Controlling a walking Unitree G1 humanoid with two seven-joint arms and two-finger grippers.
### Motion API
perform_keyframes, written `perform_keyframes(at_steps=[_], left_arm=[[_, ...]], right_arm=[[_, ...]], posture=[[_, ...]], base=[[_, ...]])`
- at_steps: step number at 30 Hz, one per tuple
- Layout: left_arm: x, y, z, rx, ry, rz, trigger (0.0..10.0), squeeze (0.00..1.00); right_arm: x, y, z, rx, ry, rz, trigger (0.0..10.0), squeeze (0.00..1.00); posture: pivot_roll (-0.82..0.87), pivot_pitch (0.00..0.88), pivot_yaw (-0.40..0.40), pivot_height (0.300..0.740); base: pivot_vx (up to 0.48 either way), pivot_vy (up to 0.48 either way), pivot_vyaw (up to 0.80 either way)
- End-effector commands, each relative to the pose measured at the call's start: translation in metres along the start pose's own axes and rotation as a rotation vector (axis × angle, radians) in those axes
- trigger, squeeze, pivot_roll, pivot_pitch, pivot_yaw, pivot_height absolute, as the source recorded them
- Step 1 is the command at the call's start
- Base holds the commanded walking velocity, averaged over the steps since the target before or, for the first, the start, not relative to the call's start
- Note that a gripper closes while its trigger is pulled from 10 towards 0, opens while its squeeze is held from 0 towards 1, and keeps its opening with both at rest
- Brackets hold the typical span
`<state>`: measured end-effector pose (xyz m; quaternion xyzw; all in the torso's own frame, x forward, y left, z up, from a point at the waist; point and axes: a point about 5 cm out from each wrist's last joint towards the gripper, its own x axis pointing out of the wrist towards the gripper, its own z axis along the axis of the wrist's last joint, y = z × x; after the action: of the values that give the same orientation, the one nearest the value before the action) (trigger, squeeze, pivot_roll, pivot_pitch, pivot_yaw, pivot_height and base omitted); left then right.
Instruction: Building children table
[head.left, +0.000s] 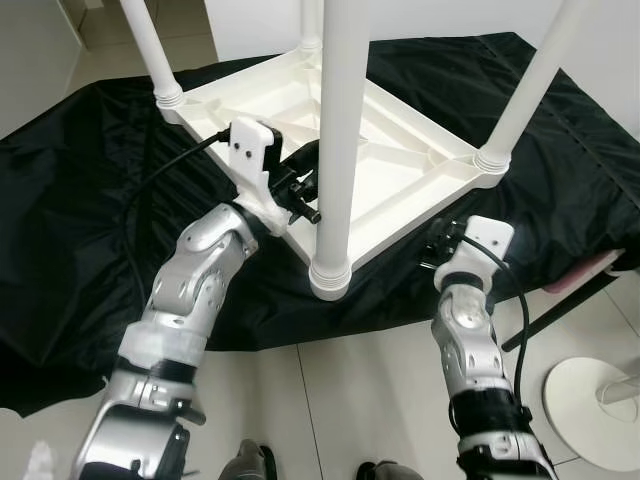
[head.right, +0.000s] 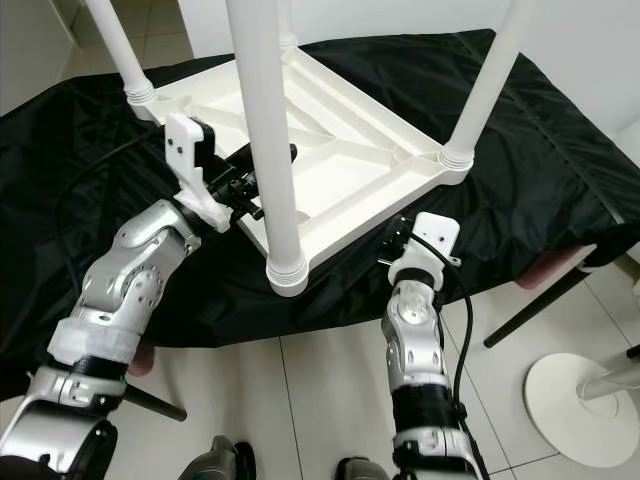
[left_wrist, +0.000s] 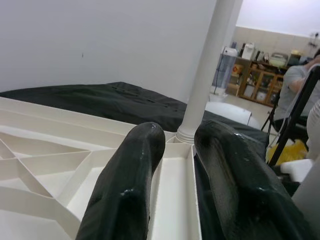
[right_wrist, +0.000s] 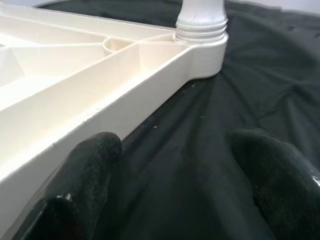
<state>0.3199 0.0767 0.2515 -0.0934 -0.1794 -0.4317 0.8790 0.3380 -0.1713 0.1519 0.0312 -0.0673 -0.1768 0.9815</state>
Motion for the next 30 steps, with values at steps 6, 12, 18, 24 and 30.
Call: perform_keyframes(at_steps=[6,12,18,24,30], left_arm=[[-0.001,-0.011,0.002,-0.025,-0.007,0.005,10.0,0.00],[-0.002,-0.010,0.005,-0.005,-0.001,0.009,10.0,0.00],[-0.002,-0.021,0.008,-0.014,0.006,-0.058,10.0,0.00],[-0.004,-0.036,0.006,-0.045,0.017,-0.120,10.0,0.00],[-0.003,-0.045,0.006,-0.073,0.013,-0.152,10.0,0.00]], right_arm=[[0.010,0.009,-0.012,0.019,0.073,-0.015,10.0,0.00],[0.025,0.006,-0.011,0.021,0.082,-0.020,10.0,0.00],[0.047,0.000,-0.001,0.019,0.089,0.025,10.0,0.00],[0.056,0.007,0.006,0.015,0.103,0.130,10.0,0.00],[0.059,0.011,0.007,0.008,0.127,0.181,10.0,0.00]], posture=[[-0.02,0.155,0.068,0.740],[-0.01,0.154,0.063,0.740],[0.00,0.154,0.068,0.740],[0.00,0.152,0.076,0.740],[0.00,0.150,0.079,0.740]], base=[[0.000,0.000,0.00],[0.000,0.000,0.00],[0.000,0.000,0.00],[0.000,0.000,0.00],[0.000,0.000,0.00]])
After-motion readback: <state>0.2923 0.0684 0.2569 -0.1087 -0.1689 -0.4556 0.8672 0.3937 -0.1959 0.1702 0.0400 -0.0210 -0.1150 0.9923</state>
